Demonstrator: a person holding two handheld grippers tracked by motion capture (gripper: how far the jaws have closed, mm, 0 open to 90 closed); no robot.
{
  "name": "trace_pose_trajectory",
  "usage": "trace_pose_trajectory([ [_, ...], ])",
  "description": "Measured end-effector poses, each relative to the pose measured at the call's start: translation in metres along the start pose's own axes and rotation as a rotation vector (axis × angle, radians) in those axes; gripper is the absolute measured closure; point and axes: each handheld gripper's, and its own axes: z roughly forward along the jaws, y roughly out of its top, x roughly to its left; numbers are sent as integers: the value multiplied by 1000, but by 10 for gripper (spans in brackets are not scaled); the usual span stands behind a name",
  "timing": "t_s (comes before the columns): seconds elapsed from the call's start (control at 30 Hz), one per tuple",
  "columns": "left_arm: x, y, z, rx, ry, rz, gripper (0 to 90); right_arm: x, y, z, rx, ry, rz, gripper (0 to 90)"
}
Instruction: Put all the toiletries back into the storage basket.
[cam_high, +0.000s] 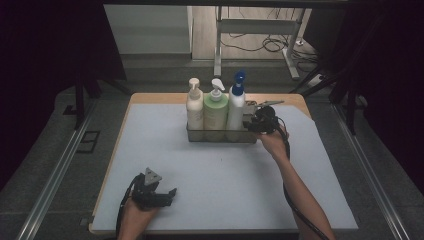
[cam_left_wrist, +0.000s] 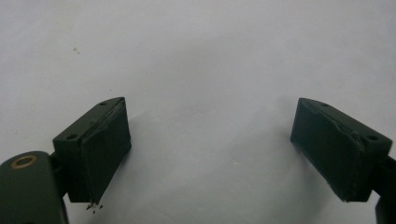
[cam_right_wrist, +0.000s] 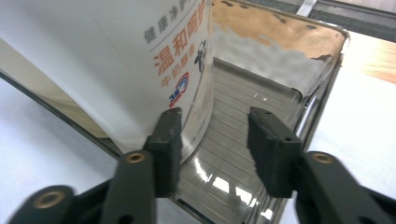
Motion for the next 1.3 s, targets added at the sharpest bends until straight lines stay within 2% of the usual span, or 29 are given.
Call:
trace_pose_trajectory([
  [0.2,0,0,0,0,0,0,116,-1,-1,-9,-12,-7,-6,415],
  [0.3,0,0,0,0,0,0,116,-2,-2,-14,-17,-3,3,375],
  [0.5,0,0,0,0,0,0,116,0,-4,-22,-20,2,-11,313],
  [0.97,0,0,0,-1,0,-1,116,9,-16,-38,-10,50,-59,219],
  [1.3,0,0,0,0,1,0,116,16,-22,-50,-3,60,-105,163],
])
